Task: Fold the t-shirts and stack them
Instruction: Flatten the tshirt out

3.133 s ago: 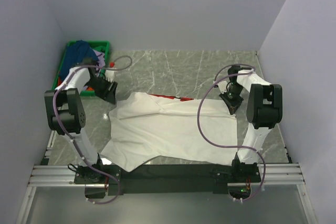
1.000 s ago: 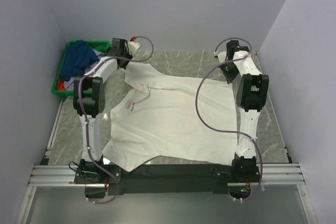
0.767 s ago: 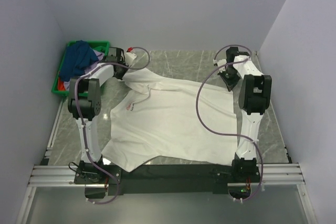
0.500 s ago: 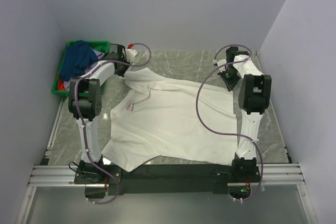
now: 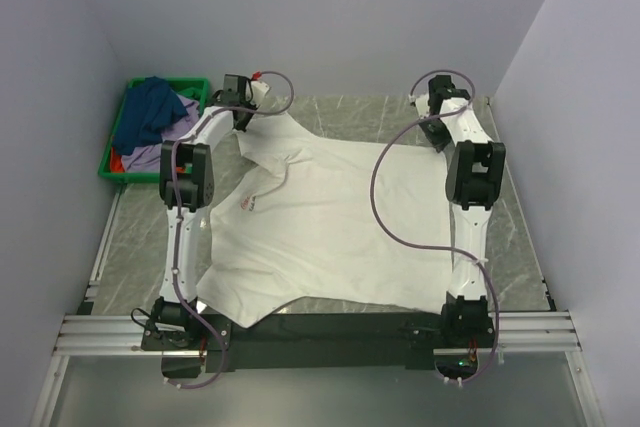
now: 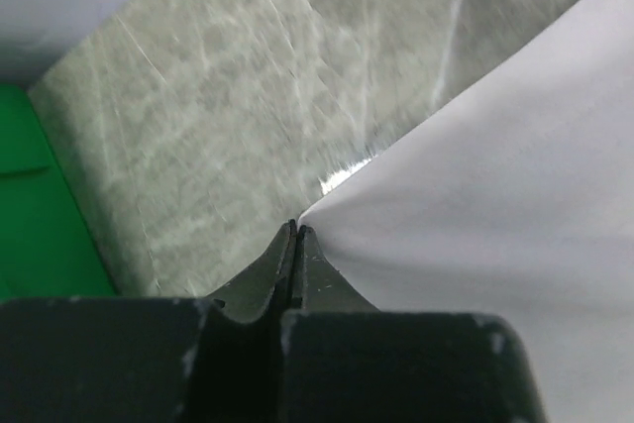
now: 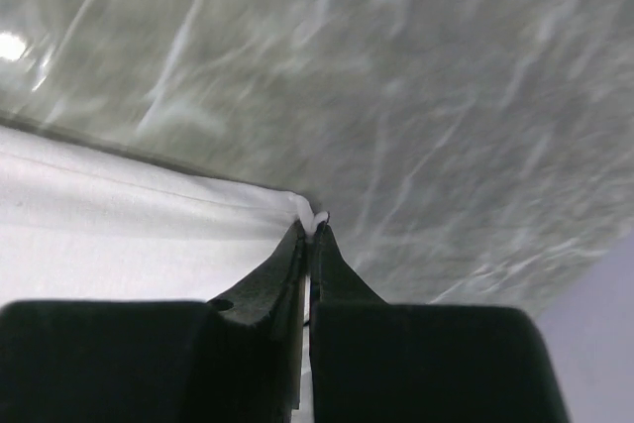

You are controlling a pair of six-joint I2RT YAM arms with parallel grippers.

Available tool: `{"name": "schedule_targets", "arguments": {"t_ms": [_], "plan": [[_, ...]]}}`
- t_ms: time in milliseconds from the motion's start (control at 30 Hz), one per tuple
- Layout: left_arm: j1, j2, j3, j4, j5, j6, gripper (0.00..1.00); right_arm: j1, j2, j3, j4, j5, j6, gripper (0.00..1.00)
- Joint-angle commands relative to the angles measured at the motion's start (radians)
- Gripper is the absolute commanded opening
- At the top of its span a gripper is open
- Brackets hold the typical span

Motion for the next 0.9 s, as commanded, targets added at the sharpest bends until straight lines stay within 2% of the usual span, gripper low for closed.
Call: {"name": "schedule_targets", "arguments": {"t_ms": [0, 67, 100, 133, 167, 233, 267, 367, 433, 533, 733, 800, 833, 867], "plan": [[0.009, 0.036, 0.054, 0.096, -0.068, -0.029, 0.01, 0.014, 0.026, 0.045, 0.145, 0.147, 0.032, 0.0], [0.018, 0.045, 0.087, 0.12, -0.064, -0.058, 0.06, 0.023, 0.039, 0.051, 0.233, 0.204, 0.047, 0.02], [0.028, 0.045, 0.1, 0.153, -0.054, -0.073, 0.11, 0.023, 0.042, 0.065, 0.253, 0.217, 0.051, 0.09], [0.033, 0.038, 0.105, 0.165, -0.039, -0.09, 0.28, 0.023, 0.048, 0.074, 0.273, 0.227, 0.054, 0.19], [0.039, 0.024, 0.104, 0.176, 0.02, -0.118, 0.36, 0.023, 0.048, 0.084, 0.273, 0.235, 0.058, 0.41], [0.052, -0.037, 0.07, 0.216, 0.079, -0.161, 0.54, 0.023, 0.01, 0.084, 0.269, 0.221, 0.075, 0.53], [0.053, -0.06, 0.059, 0.223, 0.114, -0.174, 0.56, 0.023, -0.013, 0.047, 0.273, 0.205, 0.081, 0.62], [0.049, -0.145, 0.041, 0.197, 0.195, -0.24, 0.57, 0.023, -0.131, -0.043, 0.272, 0.151, 0.116, 0.64], [0.036, -0.201, 0.009, 0.155, 0.292, -0.282, 0.54, 0.023, -0.214, -0.085, 0.247, 0.082, 0.147, 0.64], [-0.005, -0.234, -0.021, 0.06, 0.317, -0.311, 0.47, 0.023, -0.277, -0.139, 0.189, -0.01, 0.176, 0.62], [-0.056, -0.174, 0.019, -0.091, 0.321, -0.426, 0.31, 0.023, -0.262, -0.149, 0.049, -0.105, 0.212, 0.4], [-0.065, -0.136, 0.073, -0.129, 0.329, -0.437, 0.33, 0.023, -0.256, -0.163, 0.031, -0.133, 0.219, 0.34], [-0.07, -0.124, 0.096, -0.143, 0.346, -0.49, 0.34, 0.023, -0.253, -0.166, 0.026, -0.15, 0.222, 0.32], [-0.073, -0.113, 0.114, -0.152, 0.354, -0.503, 0.36, 0.023, -0.254, -0.172, 0.025, -0.153, 0.224, 0.32]]}}
